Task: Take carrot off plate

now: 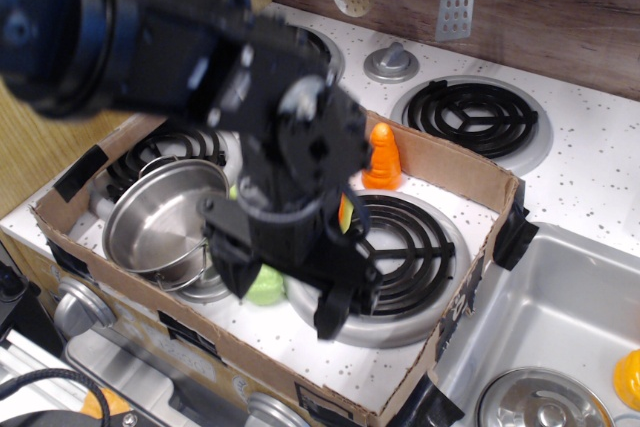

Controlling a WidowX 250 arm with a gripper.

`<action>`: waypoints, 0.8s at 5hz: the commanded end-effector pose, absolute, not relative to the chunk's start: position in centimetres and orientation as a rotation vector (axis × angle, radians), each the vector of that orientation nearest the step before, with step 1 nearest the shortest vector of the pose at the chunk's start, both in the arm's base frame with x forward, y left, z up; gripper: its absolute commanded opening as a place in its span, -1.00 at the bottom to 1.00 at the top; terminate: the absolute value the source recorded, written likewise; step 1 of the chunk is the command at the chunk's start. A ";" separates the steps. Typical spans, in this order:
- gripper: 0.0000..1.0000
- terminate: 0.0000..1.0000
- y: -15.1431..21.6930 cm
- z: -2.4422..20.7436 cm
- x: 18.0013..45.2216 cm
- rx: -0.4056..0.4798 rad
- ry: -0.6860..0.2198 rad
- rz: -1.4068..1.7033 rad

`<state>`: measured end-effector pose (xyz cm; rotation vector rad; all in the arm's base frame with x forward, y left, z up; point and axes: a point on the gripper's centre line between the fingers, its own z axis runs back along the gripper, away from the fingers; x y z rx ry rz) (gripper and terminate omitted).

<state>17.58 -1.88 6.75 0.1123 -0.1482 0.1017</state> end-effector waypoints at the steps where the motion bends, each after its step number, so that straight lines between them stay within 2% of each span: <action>1: 1.00 -1.00 -0.4 11.4 21.7 0.166 -0.198 0.097; 2: 1.00 -1.00 -0.3 11.8 24.2 0.170 -0.195 0.093; 4: 1.00 -1.00 -0.1 9.7 26.6 0.143 -0.175 0.078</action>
